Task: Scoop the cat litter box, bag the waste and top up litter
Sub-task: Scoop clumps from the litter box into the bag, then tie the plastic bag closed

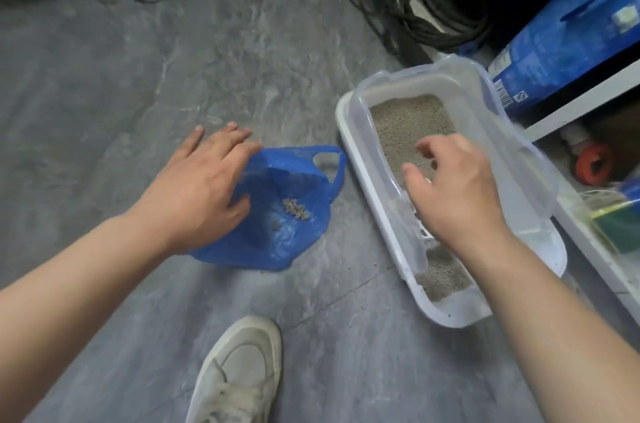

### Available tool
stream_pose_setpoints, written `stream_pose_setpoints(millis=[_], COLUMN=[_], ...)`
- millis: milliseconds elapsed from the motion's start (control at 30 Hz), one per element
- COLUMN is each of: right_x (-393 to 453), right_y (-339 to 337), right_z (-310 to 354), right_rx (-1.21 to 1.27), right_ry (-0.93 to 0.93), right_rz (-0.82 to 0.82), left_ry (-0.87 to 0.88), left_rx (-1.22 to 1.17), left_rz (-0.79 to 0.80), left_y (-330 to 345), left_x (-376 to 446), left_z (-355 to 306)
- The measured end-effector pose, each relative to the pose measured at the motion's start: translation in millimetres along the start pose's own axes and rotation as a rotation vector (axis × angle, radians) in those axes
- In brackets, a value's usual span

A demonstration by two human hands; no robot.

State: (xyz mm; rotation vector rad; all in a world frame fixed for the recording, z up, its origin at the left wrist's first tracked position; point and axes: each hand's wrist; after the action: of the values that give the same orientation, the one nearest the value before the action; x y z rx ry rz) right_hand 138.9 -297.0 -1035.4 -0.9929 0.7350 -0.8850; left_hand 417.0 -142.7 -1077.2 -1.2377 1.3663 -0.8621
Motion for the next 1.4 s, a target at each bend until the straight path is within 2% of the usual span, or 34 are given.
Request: stream_pose_setpoints(millis=[100,167,233,300,367,500,667,800,933,1100,1333,1400], right_x=[18,33,51,67,76,80,78,74,71,58,20,13], right_y=[29,52,74,89,98,103,99,78,33,-47,-171,-195], right_z=[39,60,74,83,87,85,83,89,100,140,227,242], right_rx=[0.005,-0.02,-0.066,-0.144,-0.198,-0.185,-0.099,-0.09,-0.042,0.153,0.37,0.547], right_ry=[-0.206,-0.268,-0.238,-0.159,-0.088,-0.005,-0.002,-0.012,-0.049,0.053,0.14,0.217], right_rz=[0.04,0.187,0.357,0.508,0.604,0.593,0.497,0.513,0.578,0.53,0.558,0.581], left_ry=[-0.088,-0.157,-0.224,-0.337,-0.446,-0.616,-0.673,-0.753,-0.696,-0.652,-0.855,-0.848], left_rx=[-0.038,-0.068,-0.163,-0.357,-0.538,-0.808,-0.981,-1.077,-1.19,-1.202,-1.129,-1.165], left_rz=[-0.032,-0.033,-0.038,-0.028,-0.029,-0.009,0.061,-0.025,-0.067,-0.036,-0.063,-0.017], left_y=[-1,1,5,12,23,45,63,58,21,-84,-236,-262], left_x=[-14,-25,-39,-53,-63,-74,-77,-72,-61,-68,-124,-134], left_z=[16,27,34,38,40,38,41,50,55,62,55,47])
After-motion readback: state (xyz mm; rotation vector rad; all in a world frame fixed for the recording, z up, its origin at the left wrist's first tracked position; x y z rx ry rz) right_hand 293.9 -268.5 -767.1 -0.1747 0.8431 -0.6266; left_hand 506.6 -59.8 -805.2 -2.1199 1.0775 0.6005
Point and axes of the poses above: each hand's wrist, its own x-axis towards the middle knuckle, its own y-axis out of the palm, z = x × y, and after that the axes turned 8 degrees about z, right-handed
